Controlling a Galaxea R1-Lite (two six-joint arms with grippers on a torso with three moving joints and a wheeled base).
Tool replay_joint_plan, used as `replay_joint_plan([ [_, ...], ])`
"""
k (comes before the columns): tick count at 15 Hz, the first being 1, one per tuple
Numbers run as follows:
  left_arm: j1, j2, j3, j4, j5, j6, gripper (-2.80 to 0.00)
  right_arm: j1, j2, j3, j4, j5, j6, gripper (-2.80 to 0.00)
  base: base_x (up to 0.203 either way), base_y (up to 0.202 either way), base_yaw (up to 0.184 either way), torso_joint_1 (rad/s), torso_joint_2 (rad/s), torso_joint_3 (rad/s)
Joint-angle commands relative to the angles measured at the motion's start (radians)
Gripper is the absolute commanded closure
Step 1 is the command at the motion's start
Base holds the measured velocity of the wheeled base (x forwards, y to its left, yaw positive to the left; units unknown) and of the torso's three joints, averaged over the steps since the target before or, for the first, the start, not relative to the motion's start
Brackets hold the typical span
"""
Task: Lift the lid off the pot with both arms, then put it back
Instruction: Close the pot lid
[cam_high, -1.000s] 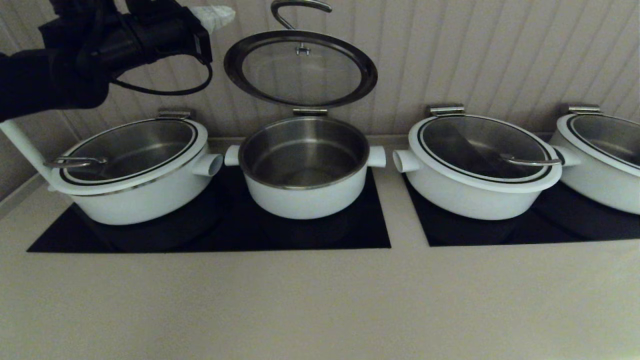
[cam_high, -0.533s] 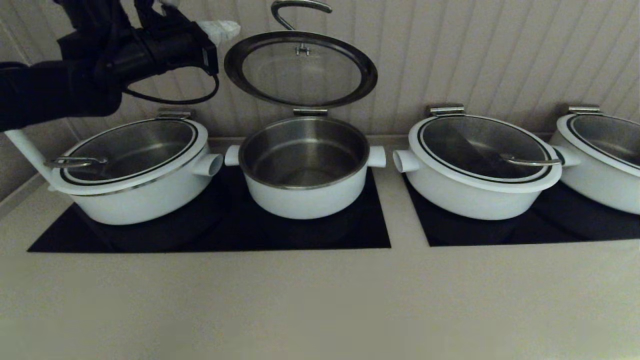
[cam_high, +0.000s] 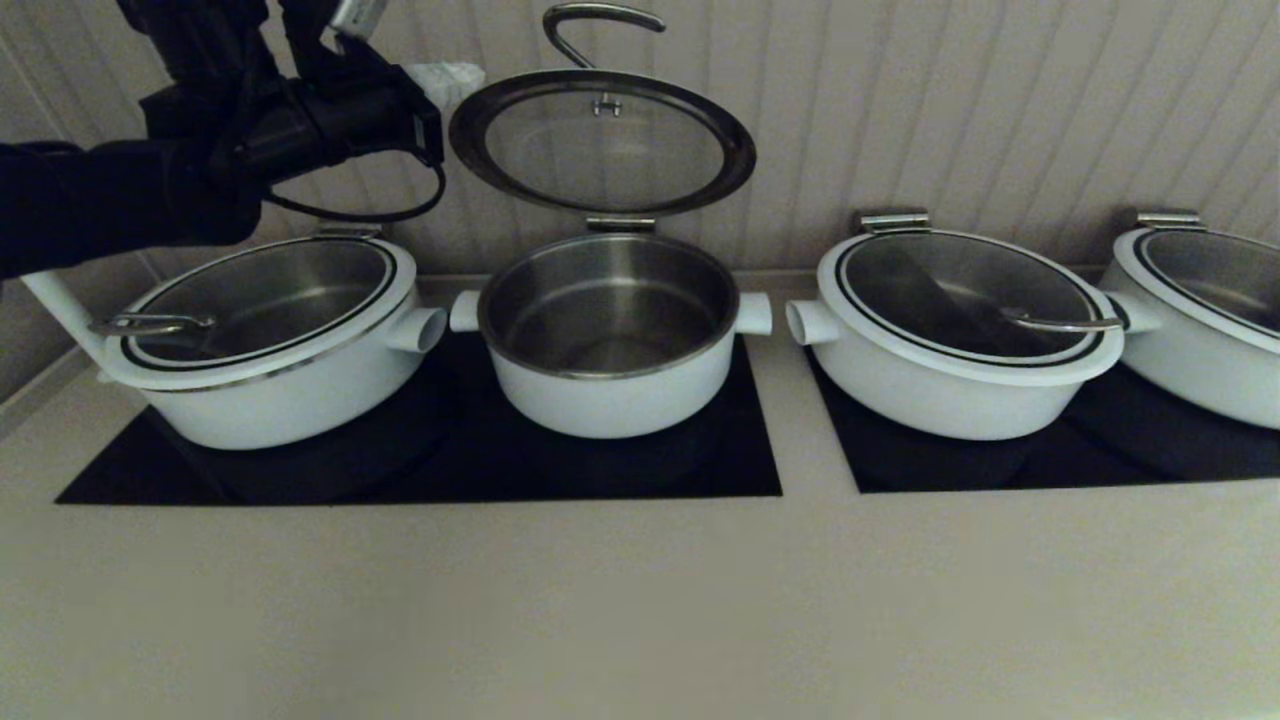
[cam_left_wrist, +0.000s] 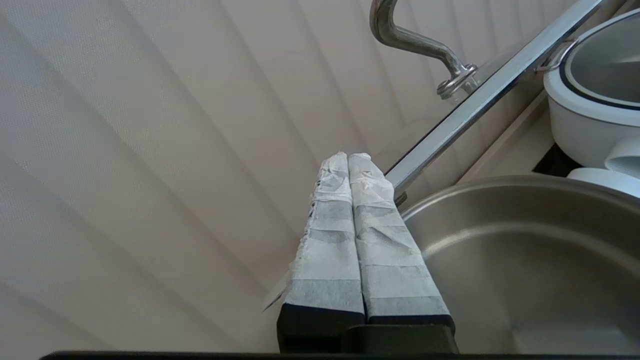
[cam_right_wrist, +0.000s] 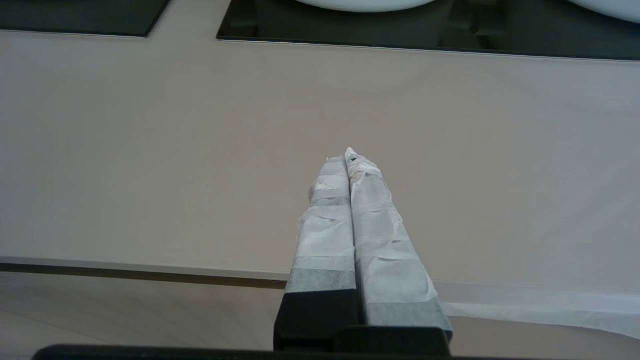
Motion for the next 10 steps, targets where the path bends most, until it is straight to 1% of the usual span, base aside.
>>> replay_joint_plan([
  [1,-0.001,0.01,0.002,0.0,-0.005,0.002,0.0,0.0,0.001,0.0,0.001,0.0,0.0,0.0,0.0,0.0,0.0,0.0,0.0,0.0],
  [5,-0.001,0.01,0.004,0.0,-0.004,0.002,0.0,0.0,0.001,0.0,0.001,0.0,0.0,0.0,0.0,0.0,0.0,0.0,0.0,0.0],
  [6,-0.001,0.009,0.004,0.0,-0.005,0.006,0.0,0.0,0.001,0.002,0.001,0.0,0.0,0.0,0.0,0.0,0.0,0.0,0.0,0.0],
  [8,-0.001,0.009,0.004,0.0,-0.005,0.034,0.0,0.0,0.001,0.0,-0.001,0.0,0.0,0.0,0.0,0.0,0.0,0.0,0.0,0.0],
  [10,-0.001,0.006,0.004,0.0,-0.005,0.034,0.0,0.0,0.001,0.002,-0.001,0.0,0.0,0.0,0.0,0.0,0.0,0.0,0.0,0.0],
])
